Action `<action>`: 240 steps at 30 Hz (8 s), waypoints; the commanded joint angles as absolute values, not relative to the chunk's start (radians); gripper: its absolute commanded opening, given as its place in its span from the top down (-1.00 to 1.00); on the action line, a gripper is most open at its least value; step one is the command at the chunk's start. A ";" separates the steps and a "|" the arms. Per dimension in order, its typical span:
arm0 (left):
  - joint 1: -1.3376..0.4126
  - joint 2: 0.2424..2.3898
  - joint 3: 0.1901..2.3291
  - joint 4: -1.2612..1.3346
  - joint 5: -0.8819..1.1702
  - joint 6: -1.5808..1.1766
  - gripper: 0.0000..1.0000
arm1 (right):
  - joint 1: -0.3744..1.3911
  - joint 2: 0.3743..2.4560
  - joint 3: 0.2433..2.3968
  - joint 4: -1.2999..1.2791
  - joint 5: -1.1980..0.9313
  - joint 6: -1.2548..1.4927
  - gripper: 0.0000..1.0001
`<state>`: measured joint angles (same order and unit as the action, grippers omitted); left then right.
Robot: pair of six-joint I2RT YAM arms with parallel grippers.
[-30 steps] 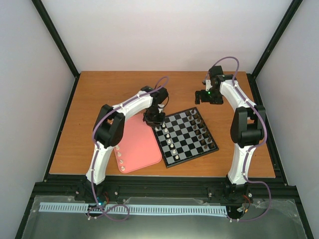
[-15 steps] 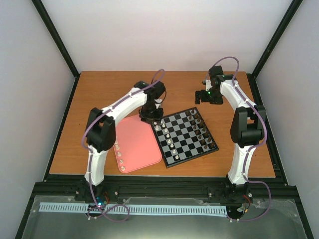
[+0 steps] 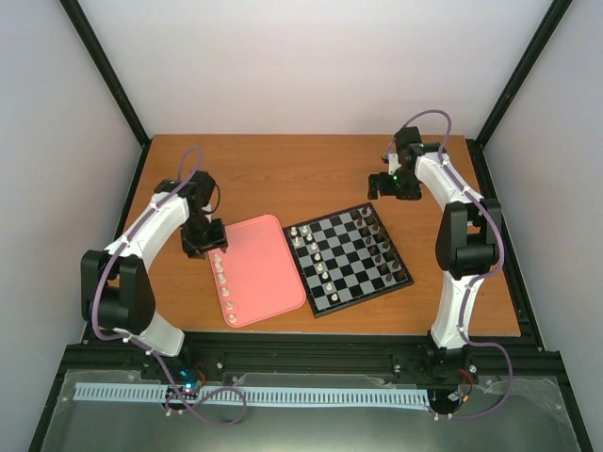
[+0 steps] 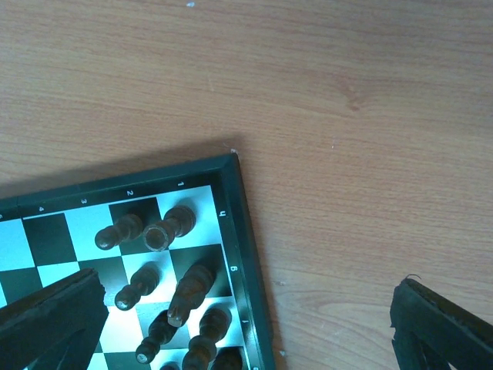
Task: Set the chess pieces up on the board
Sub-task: Pick up the chess piece from the storage box, then place the chess piece on the chessboard, then pick up the chess piece from the storage box, then place the chess piece on the chessboard.
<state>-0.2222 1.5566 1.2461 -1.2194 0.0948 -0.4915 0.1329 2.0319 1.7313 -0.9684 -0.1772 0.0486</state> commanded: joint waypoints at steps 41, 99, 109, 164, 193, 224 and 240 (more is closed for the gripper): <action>-0.094 1.761 1.187 -1.030 0.152 -0.433 0.98 | 0.124 2.008 1.699 -0.965 -0.171 0.042 -1.00; -0.702 2.132 1.794 -1.221 0.166 -0.464 0.96 | 0.109 2.005 1.686 -0.949 -0.183 0.041 -1.00; -0.702 2.156 1.770 -1.224 0.163 -0.450 0.92 | 0.106 2.013 1.689 -0.946 -0.188 0.042 -1.00; -0.481 1.620 1.473 -1.325 0.010 -0.490 -0.27 | 0.104 1.982 1.684 -0.950 -0.211 0.043 -1.00; -0.156 1.674 1.113 -1.041 0.132 -0.477 0.18 | 0.104 2.006 1.685 -0.956 -0.206 0.041 -1.00; -0.202 1.609 1.263 -1.232 0.166 -0.434 0.99 | 0.104 2.014 1.679 -0.950 -0.194 0.046 -1.00; -0.688 1.812 1.543 -1.274 0.189 -0.516 0.99 | 0.104 2.006 1.688 -0.963 -0.173 0.053 -1.00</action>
<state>-0.6144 1.7294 1.4570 -1.2579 0.1925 -0.4988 0.1116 2.0243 1.6855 -0.9535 -0.1902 0.0490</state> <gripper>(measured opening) 0.103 1.000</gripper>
